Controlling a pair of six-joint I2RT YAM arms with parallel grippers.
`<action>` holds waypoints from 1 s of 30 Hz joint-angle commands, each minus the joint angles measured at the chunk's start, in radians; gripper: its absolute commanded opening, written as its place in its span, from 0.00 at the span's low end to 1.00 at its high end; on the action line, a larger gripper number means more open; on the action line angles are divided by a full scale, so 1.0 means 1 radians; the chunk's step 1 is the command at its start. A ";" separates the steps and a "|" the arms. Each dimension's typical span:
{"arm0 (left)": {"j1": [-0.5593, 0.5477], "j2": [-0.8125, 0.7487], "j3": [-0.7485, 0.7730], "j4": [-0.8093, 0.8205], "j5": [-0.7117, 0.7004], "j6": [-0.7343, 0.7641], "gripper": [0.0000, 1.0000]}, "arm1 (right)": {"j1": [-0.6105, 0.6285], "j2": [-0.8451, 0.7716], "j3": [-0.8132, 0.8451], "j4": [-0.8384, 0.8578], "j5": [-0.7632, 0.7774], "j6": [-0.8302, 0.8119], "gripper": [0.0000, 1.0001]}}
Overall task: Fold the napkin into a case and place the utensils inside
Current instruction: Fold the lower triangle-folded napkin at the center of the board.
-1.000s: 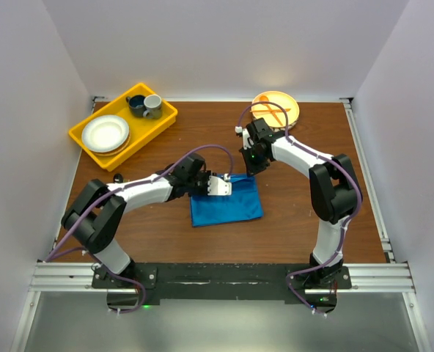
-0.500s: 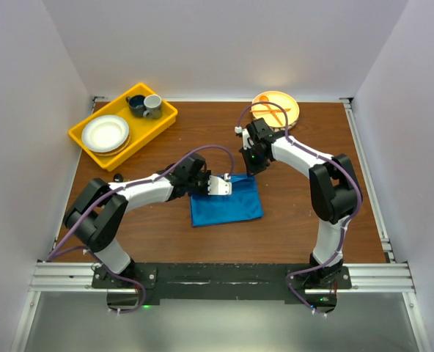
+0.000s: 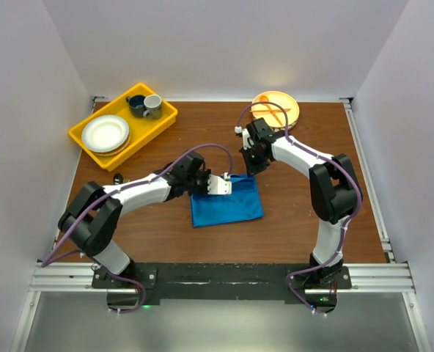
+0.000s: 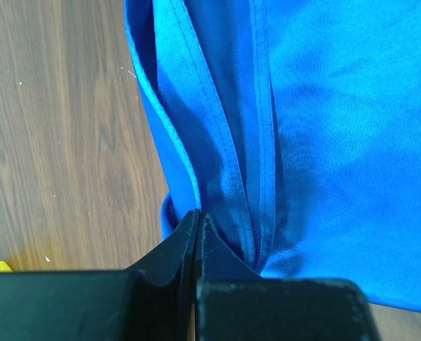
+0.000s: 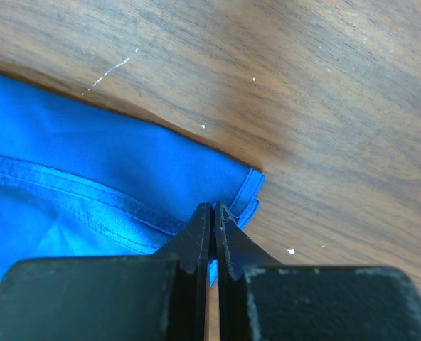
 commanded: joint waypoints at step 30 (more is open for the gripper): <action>-0.024 0.001 0.032 0.030 -0.015 0.049 0.00 | -0.006 -0.026 0.050 -0.014 -0.013 -0.011 0.03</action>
